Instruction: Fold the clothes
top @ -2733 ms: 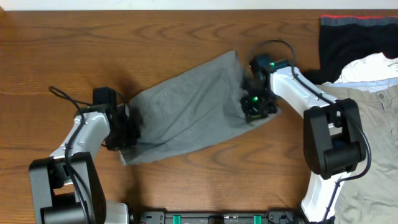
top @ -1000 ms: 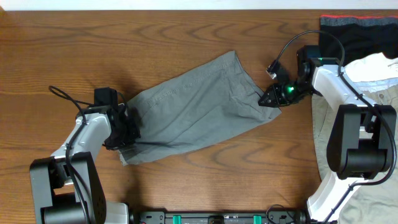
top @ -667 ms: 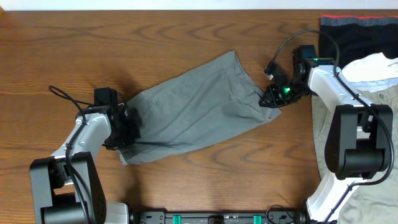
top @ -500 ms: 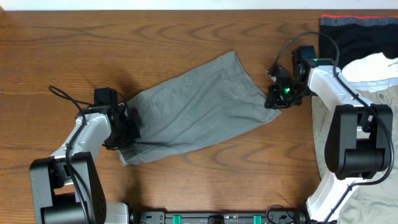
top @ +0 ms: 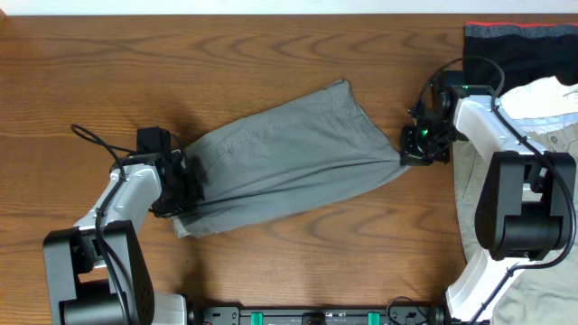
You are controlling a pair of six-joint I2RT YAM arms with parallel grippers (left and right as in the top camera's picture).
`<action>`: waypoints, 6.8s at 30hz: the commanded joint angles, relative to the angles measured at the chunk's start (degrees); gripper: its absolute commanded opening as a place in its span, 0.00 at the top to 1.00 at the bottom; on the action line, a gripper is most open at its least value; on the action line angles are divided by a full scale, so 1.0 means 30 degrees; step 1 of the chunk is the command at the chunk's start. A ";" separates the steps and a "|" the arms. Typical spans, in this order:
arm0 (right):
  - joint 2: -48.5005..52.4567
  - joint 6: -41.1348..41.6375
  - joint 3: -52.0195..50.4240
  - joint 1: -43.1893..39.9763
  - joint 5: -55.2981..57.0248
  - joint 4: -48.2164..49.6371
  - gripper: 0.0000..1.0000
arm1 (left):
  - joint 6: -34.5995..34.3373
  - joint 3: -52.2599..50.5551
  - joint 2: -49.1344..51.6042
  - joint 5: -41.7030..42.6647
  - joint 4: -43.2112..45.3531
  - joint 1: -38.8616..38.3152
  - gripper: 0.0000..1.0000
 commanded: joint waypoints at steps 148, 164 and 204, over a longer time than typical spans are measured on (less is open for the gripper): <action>0.4299 1.1642 -0.0699 1.0448 -0.2419 1.2823 0.98 | -0.5187 0.8284 -0.2004 -0.1413 -1.0965 0.0124 0.17; 0.6732 1.4236 -0.0022 0.7839 -0.6543 2.1099 0.80 | -0.6324 0.7227 -0.2004 -0.1413 -1.0528 0.0299 0.06; -0.5268 0.0488 0.0000 0.7082 -0.4160 1.1271 0.50 | -0.1807 -0.1377 0.4065 0.8590 0.2412 0.3322 0.43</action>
